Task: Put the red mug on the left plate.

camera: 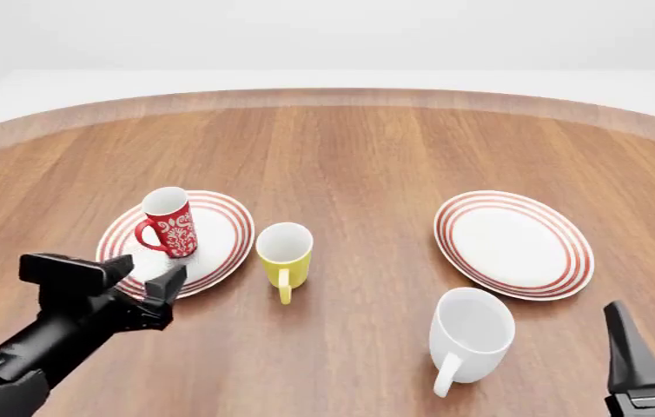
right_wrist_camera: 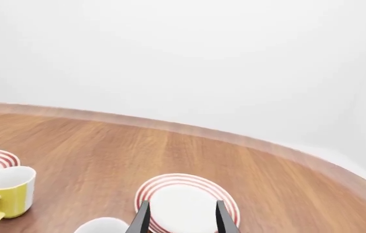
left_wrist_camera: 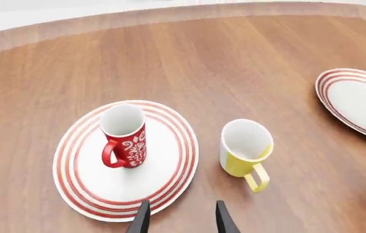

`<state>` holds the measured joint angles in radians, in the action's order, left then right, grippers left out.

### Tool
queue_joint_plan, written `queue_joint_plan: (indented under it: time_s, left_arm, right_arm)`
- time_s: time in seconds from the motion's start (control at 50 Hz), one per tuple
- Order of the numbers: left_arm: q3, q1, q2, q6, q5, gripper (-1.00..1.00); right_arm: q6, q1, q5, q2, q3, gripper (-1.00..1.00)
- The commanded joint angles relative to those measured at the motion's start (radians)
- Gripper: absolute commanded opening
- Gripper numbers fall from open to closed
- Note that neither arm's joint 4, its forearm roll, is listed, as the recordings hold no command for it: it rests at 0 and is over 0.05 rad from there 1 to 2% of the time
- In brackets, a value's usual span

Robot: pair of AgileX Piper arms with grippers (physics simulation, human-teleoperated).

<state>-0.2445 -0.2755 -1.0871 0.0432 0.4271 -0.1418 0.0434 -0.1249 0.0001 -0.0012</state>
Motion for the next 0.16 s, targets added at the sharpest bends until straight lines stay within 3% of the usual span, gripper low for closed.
queue_joint_plan:
  time_s: [0.02, 0.06, 0.12, 0.16]
  left_arm:
    - [0.068, -0.055, 0.461, 0.056, -0.305, 1.00]
    - [0.072, -0.064, 0.594, 0.056, -0.396, 1.00]
    - [0.077, -0.065, 0.864, 0.096, -0.600, 1.00]
    - [0.080, -0.062, 1.086, 0.178, -0.776, 1.00]
  right_arm:
    - [0.051, -0.052, 0.016, 0.000, -0.020, 1.00]
    - [0.058, -0.064, 0.044, 0.000, -0.046, 1.00]
    - [0.156, -0.097, 0.203, 0.000, -0.109, 1.00]
    - [0.229, -0.099, 0.306, 0.000, -0.149, 1.00]
